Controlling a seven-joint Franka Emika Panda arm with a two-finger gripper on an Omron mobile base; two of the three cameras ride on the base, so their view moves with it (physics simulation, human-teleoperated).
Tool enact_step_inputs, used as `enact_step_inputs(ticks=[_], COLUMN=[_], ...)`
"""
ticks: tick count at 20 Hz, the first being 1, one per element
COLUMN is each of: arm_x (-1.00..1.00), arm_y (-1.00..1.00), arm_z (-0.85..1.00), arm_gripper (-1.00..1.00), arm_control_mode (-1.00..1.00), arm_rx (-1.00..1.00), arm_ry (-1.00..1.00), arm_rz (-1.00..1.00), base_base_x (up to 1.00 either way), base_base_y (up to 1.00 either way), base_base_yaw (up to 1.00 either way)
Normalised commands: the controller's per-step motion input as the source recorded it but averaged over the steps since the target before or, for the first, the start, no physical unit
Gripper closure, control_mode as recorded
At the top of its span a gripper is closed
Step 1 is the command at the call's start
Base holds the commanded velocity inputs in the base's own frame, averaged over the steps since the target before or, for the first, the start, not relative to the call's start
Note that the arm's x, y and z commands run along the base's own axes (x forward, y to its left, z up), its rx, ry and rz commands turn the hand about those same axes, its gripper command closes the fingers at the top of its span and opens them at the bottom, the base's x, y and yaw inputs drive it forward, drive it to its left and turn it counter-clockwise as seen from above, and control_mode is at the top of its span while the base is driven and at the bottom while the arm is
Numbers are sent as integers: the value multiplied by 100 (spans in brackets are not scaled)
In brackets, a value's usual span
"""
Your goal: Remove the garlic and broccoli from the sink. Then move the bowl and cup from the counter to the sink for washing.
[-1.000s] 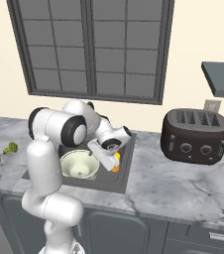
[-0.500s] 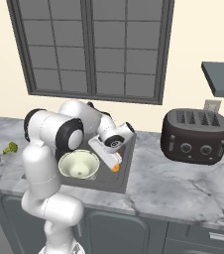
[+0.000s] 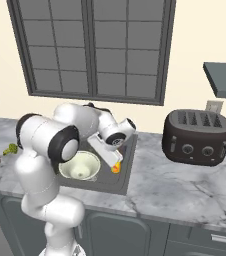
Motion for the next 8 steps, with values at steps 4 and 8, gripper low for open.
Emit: enact_step_inputs(ticks=[4, 8], arm_x=[-22, -25], arm_y=[-5, -4], arm_z=[31, 29], arm_gripper=[-100, -100], arm_control_mode=[-100, -100], arm_rx=[0, 0], arm_ry=[0, 0], arm_rz=[1, 0], base_base_x=[0, 0], base_base_y=[0, 0], base_base_yaw=[0, 0])
